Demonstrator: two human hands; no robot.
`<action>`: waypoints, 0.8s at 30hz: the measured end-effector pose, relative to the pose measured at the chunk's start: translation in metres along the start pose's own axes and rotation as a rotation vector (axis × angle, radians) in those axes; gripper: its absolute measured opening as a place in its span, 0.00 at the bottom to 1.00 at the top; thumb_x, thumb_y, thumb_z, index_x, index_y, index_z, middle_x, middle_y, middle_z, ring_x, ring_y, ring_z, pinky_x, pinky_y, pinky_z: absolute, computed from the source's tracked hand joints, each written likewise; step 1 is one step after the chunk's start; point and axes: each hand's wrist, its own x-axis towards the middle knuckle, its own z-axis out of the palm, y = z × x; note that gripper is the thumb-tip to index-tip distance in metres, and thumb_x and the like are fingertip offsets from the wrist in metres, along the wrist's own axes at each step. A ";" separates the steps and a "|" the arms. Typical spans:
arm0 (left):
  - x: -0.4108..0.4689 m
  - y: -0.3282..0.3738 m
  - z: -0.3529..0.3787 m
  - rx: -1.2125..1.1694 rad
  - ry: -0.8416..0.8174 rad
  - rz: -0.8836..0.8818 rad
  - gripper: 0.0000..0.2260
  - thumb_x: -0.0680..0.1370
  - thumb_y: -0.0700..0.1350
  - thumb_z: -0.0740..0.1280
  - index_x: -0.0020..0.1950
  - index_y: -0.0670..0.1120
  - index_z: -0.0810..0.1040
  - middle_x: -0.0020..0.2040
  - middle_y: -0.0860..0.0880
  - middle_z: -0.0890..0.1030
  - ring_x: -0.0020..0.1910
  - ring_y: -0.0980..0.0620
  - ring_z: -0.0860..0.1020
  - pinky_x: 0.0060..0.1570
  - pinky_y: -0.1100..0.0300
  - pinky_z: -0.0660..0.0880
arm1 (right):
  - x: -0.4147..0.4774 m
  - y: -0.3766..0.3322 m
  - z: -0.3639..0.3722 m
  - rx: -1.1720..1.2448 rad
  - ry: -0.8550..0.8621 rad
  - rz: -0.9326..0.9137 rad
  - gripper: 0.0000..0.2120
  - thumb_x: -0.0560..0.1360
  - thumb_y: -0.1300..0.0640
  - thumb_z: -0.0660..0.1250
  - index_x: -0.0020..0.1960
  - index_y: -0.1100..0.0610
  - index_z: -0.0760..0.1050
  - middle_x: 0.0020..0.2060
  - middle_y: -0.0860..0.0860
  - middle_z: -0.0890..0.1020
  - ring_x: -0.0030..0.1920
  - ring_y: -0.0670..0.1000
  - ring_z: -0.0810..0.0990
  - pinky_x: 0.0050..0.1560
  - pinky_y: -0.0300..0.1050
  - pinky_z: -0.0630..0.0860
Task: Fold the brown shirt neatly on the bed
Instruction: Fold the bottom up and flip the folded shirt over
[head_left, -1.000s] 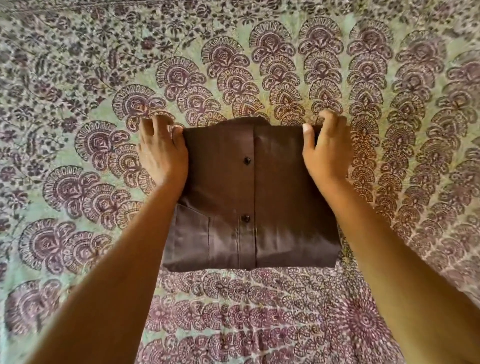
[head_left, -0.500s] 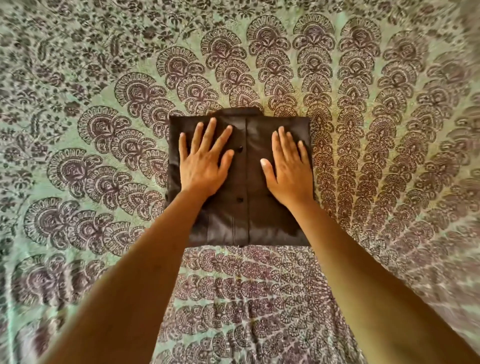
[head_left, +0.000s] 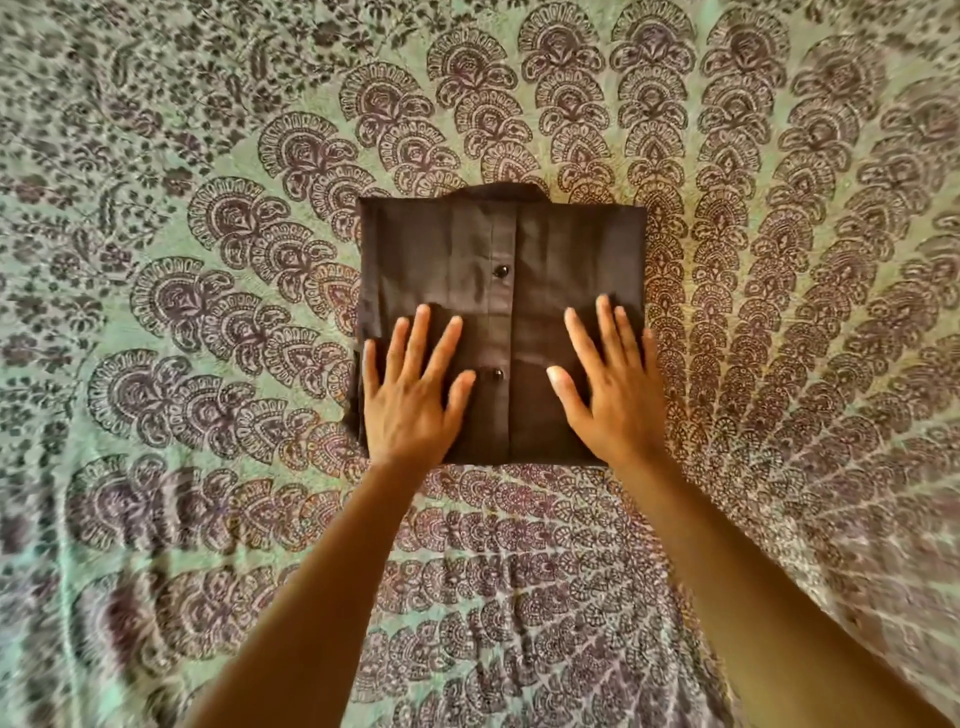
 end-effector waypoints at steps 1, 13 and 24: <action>0.001 -0.008 -0.002 -0.008 -0.009 -0.039 0.25 0.78 0.62 0.47 0.75 0.59 0.54 0.77 0.51 0.55 0.76 0.49 0.53 0.73 0.45 0.45 | 0.000 0.002 0.000 -0.004 -0.004 -0.006 0.29 0.77 0.39 0.48 0.75 0.48 0.56 0.75 0.56 0.57 0.75 0.56 0.55 0.72 0.56 0.49; -0.003 -0.061 -0.037 -0.127 0.074 -0.523 0.21 0.82 0.55 0.48 0.75 0.55 0.56 0.78 0.47 0.47 0.76 0.45 0.46 0.72 0.45 0.43 | 0.003 0.001 0.001 0.002 -0.018 0.042 0.29 0.76 0.36 0.46 0.74 0.46 0.56 0.75 0.58 0.55 0.75 0.60 0.52 0.72 0.58 0.49; 0.042 -0.023 -0.064 -0.889 -0.050 -0.814 0.18 0.70 0.47 0.74 0.57 0.43 0.76 0.54 0.46 0.80 0.52 0.46 0.78 0.55 0.53 0.76 | 0.005 0.000 -0.008 0.025 -0.153 0.056 0.35 0.71 0.32 0.36 0.75 0.43 0.47 0.76 0.54 0.45 0.75 0.56 0.41 0.73 0.55 0.40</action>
